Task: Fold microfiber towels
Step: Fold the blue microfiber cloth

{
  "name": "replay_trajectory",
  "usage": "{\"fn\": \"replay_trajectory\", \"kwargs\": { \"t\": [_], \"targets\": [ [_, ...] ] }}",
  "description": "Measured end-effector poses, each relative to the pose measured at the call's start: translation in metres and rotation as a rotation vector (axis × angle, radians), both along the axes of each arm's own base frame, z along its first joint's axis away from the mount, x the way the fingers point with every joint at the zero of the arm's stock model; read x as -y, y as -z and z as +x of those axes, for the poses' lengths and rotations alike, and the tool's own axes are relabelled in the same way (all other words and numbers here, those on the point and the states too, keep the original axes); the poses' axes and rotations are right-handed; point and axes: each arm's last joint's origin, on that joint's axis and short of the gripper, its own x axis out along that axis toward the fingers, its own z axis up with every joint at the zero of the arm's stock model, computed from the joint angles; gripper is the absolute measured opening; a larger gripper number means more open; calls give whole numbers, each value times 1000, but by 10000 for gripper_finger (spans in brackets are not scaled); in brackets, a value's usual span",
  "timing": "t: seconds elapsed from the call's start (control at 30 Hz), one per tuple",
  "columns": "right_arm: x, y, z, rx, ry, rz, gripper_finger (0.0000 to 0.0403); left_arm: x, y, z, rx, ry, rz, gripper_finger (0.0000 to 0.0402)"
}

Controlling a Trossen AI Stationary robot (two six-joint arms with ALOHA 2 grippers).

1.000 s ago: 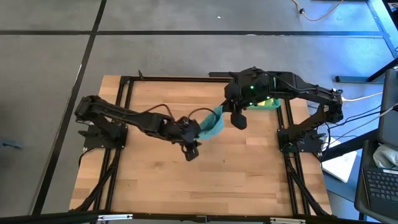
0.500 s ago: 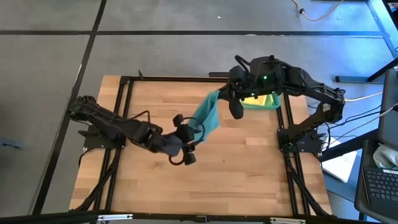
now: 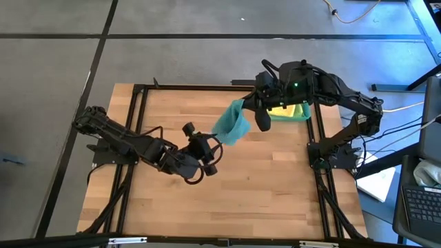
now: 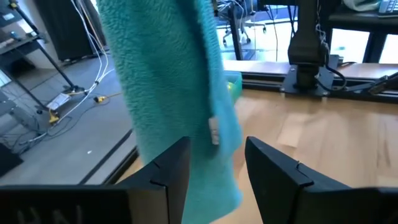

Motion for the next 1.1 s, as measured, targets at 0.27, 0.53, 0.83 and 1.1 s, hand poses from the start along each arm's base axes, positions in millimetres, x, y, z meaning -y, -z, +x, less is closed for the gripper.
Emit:
{"fn": "replay_trajectory", "kwargs": {
  "t": [0.27,0.53,0.83,1.1],
  "targets": [
    [0,-4,2,50,-18,4,5,-14,0,6,-8,-16,-19,147],
    [0,-5,2,55,-18,1,5,-26,0,15,-5,128,-150,147],
    [0,-5,2,60,-20,-2,5,-39,5,26,-9,142,-192,147],
    [0,-7,3,80,-19,-2,5,-39,26,45,-42,152,-205,147]
  ]
}}
